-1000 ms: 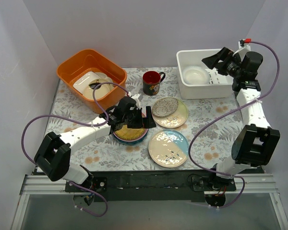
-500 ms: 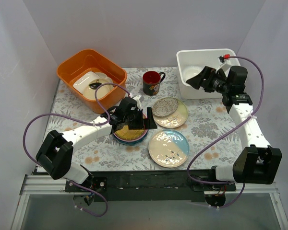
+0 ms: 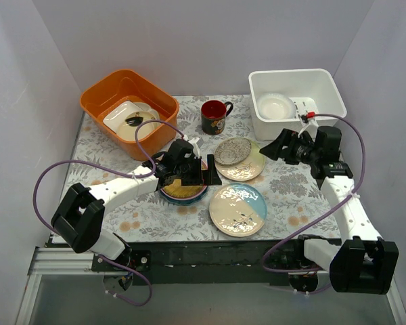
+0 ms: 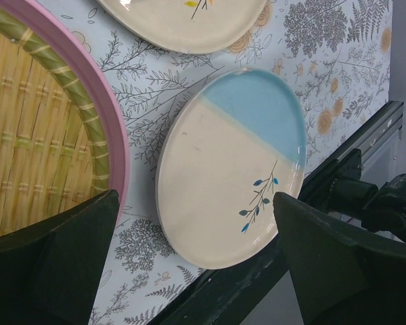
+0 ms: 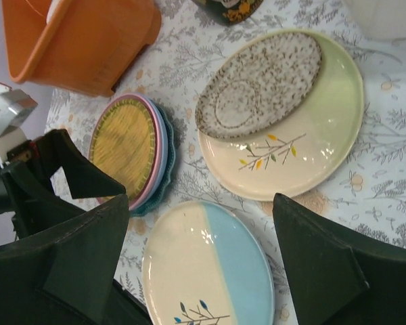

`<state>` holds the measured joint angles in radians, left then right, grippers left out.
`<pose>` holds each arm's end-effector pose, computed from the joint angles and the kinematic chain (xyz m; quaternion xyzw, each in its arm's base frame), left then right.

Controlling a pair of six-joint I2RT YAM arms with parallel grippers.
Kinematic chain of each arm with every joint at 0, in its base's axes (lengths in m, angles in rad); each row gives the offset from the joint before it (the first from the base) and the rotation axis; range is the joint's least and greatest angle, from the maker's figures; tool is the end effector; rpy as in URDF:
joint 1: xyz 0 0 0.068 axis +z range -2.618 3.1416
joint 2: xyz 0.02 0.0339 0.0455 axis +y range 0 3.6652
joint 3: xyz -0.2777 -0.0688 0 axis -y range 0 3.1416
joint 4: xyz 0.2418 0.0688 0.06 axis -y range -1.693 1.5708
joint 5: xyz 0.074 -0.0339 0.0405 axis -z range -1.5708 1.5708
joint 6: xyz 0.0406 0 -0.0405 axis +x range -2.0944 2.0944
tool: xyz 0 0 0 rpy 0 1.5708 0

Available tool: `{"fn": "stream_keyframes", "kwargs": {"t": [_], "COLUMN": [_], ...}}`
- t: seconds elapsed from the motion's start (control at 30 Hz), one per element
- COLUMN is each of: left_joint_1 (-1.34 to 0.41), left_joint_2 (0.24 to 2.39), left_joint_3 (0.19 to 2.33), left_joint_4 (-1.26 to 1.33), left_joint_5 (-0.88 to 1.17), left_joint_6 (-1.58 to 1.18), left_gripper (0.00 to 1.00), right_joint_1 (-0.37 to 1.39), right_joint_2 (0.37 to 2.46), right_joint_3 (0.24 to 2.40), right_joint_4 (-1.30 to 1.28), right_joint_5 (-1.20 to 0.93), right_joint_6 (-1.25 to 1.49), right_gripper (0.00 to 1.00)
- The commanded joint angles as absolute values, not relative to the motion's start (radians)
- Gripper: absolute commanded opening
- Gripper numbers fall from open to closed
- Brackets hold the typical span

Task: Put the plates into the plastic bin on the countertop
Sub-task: Pick up the plate at the center of the board.

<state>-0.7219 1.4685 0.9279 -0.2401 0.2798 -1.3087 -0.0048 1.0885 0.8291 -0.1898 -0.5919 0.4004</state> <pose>0.2254 -0.2134 0.2372 -0.2130 0.8904 -0.3917 0.0916 0.2374 0.0215 0.3087 0.0110 0.8247 0.3421 0.4503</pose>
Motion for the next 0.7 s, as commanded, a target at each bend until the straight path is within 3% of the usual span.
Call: {"fn": "stream_keyframes", "kwargs": {"t": [0.0,0.67], "left_joint_1": [-0.718,-0.718], "left_joint_2": [1.466,1.476], "left_joint_3": [0.923,0.908], "left_joint_4": [-0.224,-0.199], "left_joint_5": [0.301,0.379], "left_joint_6": [-1.299,-1.304], "left_gripper": [0.98,0.98], "right_joint_1": [-0.002,-0.002], "right_joint_2": [1.025,0.822], "right_joint_3": [0.764,0.456], "right_joint_4": [-0.248,-0.413], "right_joint_5": [-0.600,-0.548], "right_joint_6": [0.356,0.388], "right_gripper": [0.93,0.87]}}
